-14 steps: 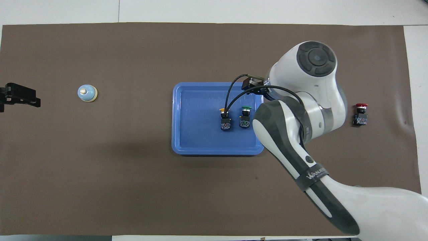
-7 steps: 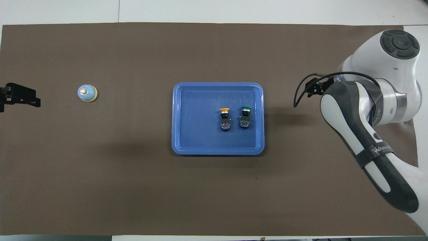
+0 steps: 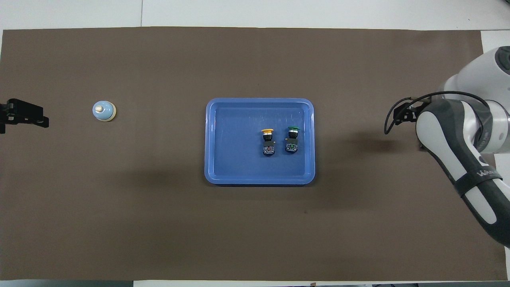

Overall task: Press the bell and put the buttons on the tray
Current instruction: 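Move the right gripper to the red-capped button and grasp it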

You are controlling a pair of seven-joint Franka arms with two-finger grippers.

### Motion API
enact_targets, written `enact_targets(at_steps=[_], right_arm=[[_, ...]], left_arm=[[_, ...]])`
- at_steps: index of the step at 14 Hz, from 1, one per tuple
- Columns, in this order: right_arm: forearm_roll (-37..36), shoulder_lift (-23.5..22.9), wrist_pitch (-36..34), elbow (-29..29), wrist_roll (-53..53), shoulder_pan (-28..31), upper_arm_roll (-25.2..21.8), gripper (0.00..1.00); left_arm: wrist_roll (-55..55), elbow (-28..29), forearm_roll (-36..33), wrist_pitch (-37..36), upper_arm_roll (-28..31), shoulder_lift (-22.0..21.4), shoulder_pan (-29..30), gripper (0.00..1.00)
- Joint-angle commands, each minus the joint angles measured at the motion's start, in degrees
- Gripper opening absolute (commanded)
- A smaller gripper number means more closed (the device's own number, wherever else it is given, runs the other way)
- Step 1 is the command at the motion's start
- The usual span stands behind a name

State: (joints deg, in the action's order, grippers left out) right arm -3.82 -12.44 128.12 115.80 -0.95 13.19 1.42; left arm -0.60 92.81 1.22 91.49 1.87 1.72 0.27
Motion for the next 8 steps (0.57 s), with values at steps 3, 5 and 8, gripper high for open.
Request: enact_targets(at_steps=[3, 5, 8], right_arm=[[-0.7, 1.9, 9.2, 7.8, 2.4, 3.4, 0.9, 1.00], [-0.7, 1.5, 12.6, 9.5, 2.4, 3.4, 0.9, 1.00], [-0.7, 1.1, 14.6, 11.2, 2.4, 3.6, 0.9, 0.92]], left_arm=[[-0.4, 1.4, -0.5, 0.1, 0.3, -1.4, -0.4, 1.00], [-0.4, 1.4, -0.5, 0.1, 0.3, -1.4, -0.4, 1.00], [-0.4, 1.4, -0.5, 0.1, 0.3, -1.4, -0.4, 1.00]])
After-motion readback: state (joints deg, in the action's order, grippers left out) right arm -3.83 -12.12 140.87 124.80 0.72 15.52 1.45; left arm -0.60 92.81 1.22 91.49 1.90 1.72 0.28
